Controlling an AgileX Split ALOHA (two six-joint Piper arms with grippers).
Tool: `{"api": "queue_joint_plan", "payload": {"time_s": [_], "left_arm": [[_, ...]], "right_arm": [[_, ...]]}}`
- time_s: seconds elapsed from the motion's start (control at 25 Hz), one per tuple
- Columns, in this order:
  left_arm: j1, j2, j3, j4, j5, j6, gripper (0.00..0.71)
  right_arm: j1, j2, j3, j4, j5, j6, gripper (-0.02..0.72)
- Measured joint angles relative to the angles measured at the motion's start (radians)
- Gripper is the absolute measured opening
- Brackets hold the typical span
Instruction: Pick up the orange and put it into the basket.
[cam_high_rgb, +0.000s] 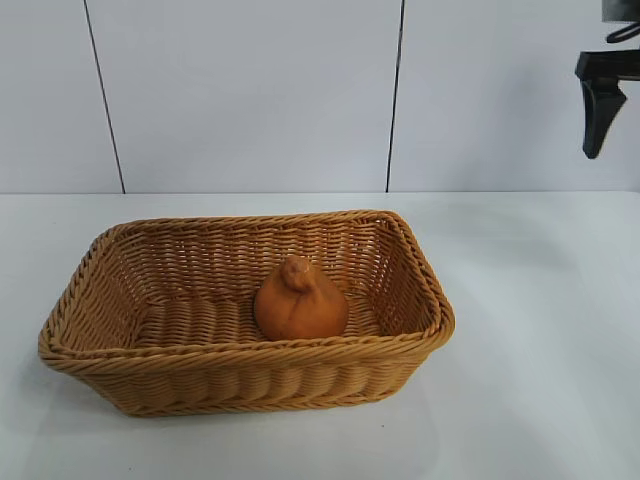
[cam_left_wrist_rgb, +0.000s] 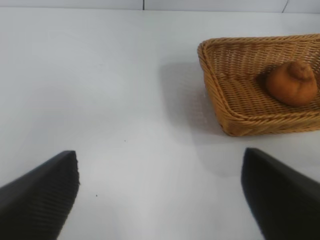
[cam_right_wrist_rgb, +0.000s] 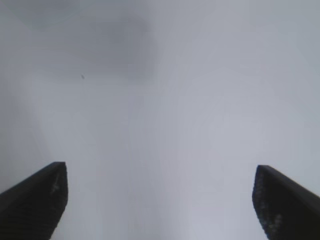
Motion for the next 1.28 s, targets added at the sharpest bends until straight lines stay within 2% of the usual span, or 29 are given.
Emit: {"api": "queue_joint_plan", "payload": {"time_s": [0.52, 0.64, 0.92, 1.28], "left_arm": [[0.0, 0.0, 0.0, 0.0, 0.0, 0.0, 0.63], [0.0, 0.0, 0.0, 0.0, 0.0, 0.0, 0.63], [0.0, 0.0, 0.0, 0.0, 0.0, 0.0, 0.63], [0.0, 0.0, 0.0, 0.0, 0.0, 0.0, 0.63]], "right_arm": [[-0.007, -0.595, 0.74, 0.023, 0.006, -0.019, 0.694], [-0.007, -0.746, 0.871, 0.023, -0.02, -0.019, 0.694], [-0.007, -1.117, 1.08, 0.023, -0.17, -0.024, 0.694], [-0.007, -1.488, 1.113, 0.03, -0.189, -0.026, 0.694]]}}
